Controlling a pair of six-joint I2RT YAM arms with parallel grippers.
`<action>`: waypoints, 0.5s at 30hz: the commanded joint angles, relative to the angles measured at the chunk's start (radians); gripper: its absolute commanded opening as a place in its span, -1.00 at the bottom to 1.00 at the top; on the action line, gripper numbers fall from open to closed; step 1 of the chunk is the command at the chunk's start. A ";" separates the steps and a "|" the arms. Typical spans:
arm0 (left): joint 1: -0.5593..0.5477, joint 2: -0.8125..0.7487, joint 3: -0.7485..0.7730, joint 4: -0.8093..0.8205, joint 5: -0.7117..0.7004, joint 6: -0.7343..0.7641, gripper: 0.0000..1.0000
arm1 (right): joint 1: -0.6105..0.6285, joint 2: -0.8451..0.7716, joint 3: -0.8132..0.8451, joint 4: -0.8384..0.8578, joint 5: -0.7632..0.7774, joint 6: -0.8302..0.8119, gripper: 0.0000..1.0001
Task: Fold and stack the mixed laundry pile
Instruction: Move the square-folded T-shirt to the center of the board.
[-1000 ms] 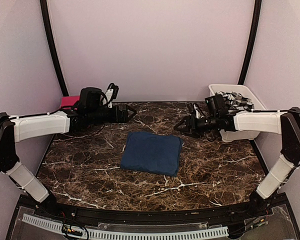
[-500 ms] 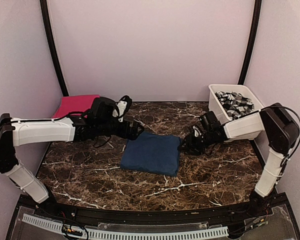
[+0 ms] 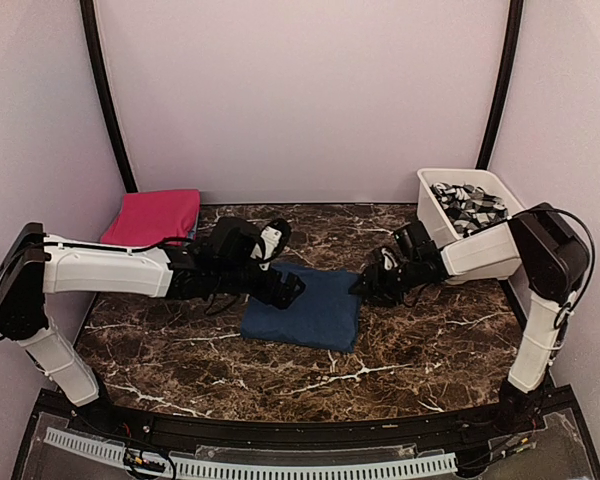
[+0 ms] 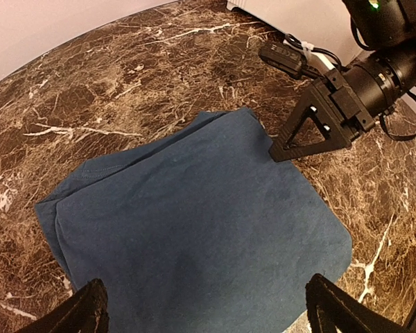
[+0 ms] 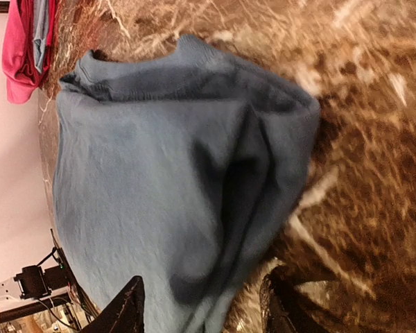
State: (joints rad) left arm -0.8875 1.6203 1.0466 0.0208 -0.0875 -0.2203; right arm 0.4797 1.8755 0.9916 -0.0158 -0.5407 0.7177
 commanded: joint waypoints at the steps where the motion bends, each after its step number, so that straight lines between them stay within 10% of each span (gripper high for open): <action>1: 0.000 -0.019 0.002 -0.010 -0.025 -0.012 0.98 | 0.010 -0.122 -0.127 0.009 0.012 0.030 0.08; 15: -0.010 -0.053 -0.066 0.042 -0.011 -0.034 0.98 | 0.210 -0.155 -0.314 0.208 -0.008 0.222 0.04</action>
State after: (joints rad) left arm -0.8875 1.6192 1.0283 0.0303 -0.1051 -0.2478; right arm 0.6613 1.6688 0.6994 0.0891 -0.5426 0.8646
